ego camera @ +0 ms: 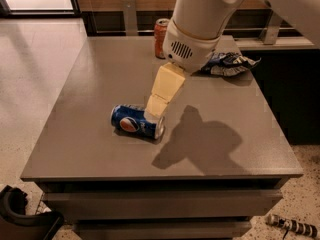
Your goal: Place pepsi can upright
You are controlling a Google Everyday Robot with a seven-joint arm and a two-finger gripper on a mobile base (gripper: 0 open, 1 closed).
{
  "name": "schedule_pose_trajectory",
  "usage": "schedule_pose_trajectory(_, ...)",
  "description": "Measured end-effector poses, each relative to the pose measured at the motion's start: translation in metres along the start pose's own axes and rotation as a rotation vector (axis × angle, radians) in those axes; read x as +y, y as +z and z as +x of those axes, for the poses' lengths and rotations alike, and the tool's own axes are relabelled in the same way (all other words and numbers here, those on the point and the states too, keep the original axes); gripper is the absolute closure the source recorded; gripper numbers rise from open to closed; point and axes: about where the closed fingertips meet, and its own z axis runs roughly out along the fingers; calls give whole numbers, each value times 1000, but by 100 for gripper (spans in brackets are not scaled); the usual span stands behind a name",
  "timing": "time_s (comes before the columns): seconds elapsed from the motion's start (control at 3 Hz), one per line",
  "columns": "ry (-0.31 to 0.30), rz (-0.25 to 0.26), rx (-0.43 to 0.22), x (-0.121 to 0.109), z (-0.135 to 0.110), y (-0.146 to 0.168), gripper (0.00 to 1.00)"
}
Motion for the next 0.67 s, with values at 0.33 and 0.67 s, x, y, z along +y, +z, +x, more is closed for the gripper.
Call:
schedule_pose_trajectory(0.33, -11, 0, -4, -1, -5, 1, 0)
schedule_pose_trajectory(0.67, -91, -14, 20, 2, -29, 17, 0)
